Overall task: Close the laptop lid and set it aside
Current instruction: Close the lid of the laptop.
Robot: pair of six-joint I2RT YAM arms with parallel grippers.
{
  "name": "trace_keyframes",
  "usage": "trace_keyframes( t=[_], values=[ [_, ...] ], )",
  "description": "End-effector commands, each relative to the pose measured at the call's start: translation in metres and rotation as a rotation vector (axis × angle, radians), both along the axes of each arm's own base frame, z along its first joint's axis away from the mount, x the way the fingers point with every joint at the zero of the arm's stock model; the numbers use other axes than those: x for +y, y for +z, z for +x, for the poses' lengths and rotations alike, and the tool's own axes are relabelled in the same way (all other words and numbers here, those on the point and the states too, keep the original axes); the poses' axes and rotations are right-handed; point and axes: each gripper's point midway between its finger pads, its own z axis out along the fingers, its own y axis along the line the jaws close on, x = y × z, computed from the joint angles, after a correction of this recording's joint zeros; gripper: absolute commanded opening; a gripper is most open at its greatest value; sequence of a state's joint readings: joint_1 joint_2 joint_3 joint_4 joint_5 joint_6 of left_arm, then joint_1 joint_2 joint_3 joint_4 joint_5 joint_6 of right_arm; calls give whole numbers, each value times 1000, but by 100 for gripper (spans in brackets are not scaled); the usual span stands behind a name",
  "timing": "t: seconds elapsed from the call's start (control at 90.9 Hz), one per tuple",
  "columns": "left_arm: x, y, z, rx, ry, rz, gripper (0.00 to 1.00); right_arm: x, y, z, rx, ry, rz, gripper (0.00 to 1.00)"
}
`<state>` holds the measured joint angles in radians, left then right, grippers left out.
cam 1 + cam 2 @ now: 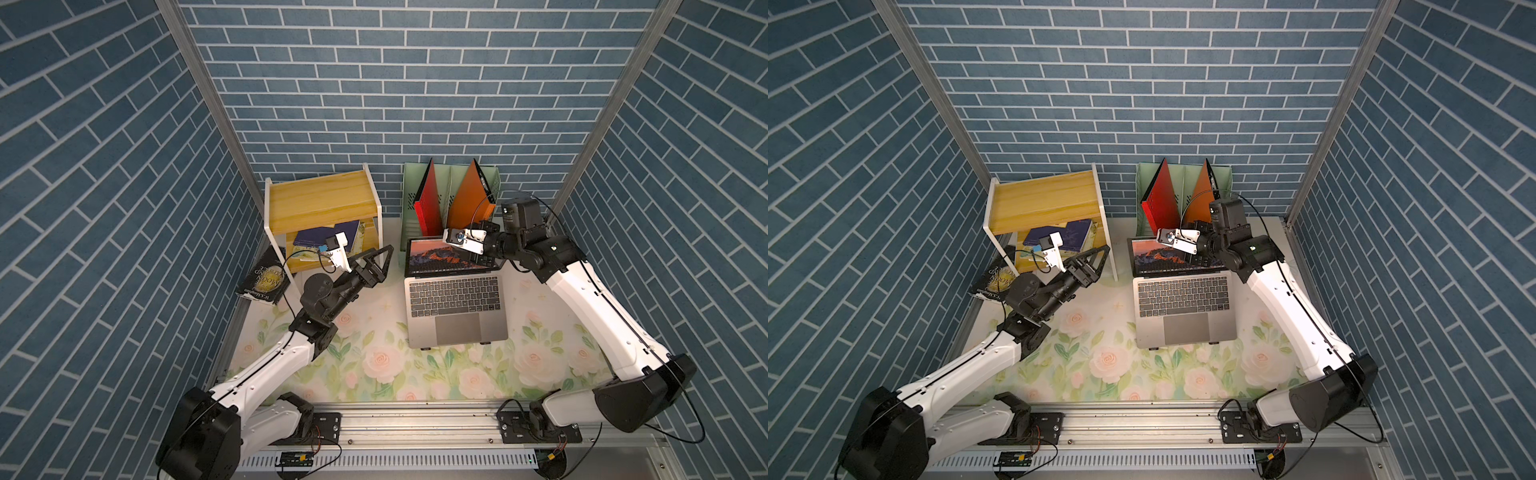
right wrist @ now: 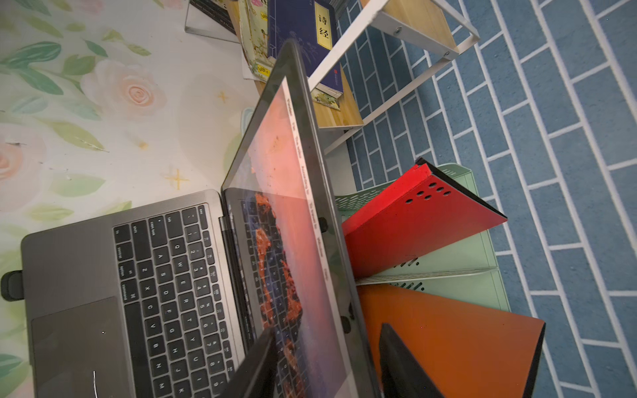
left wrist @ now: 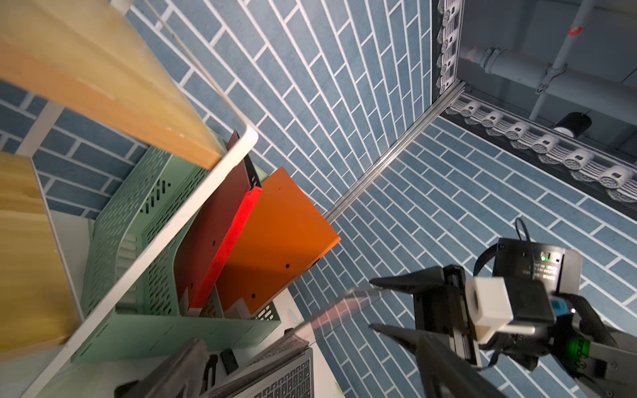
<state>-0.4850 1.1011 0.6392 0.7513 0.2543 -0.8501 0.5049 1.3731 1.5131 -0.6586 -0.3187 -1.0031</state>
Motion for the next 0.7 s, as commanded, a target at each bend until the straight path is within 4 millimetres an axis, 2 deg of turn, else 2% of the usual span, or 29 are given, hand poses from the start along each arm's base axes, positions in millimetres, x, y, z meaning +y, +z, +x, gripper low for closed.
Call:
trace_keyframes(
  t=[0.0,0.22,0.231,0.308,0.374,0.473,0.561,0.627,0.693],
  values=[
    [0,21,-1,-7,-1,-39,100,-10,-47,-45,194,10,-74,48],
    [-27,48,6,46,-101,-42,97,-16,-63,-114,260,69,-30,48],
    [-28,54,6,34,-104,-45,96,-16,-64,-118,264,74,-25,48],
    [-41,53,4,63,-132,-22,94,-18,-68,-140,289,98,3,48],
    [-55,48,2,87,-163,3,92,-21,-73,-151,297,98,21,49],
    [-78,37,-3,129,-213,58,89,-25,-72,-157,281,83,57,53],
    [-97,28,-8,138,-252,121,87,-24,-61,-152,260,45,120,64],
    [-110,16,-9,149,-265,178,86,-21,-41,-146,223,13,219,72],
    [-119,7,-8,156,-268,213,86,-17,-11,-140,188,-23,368,78]
  ],
)
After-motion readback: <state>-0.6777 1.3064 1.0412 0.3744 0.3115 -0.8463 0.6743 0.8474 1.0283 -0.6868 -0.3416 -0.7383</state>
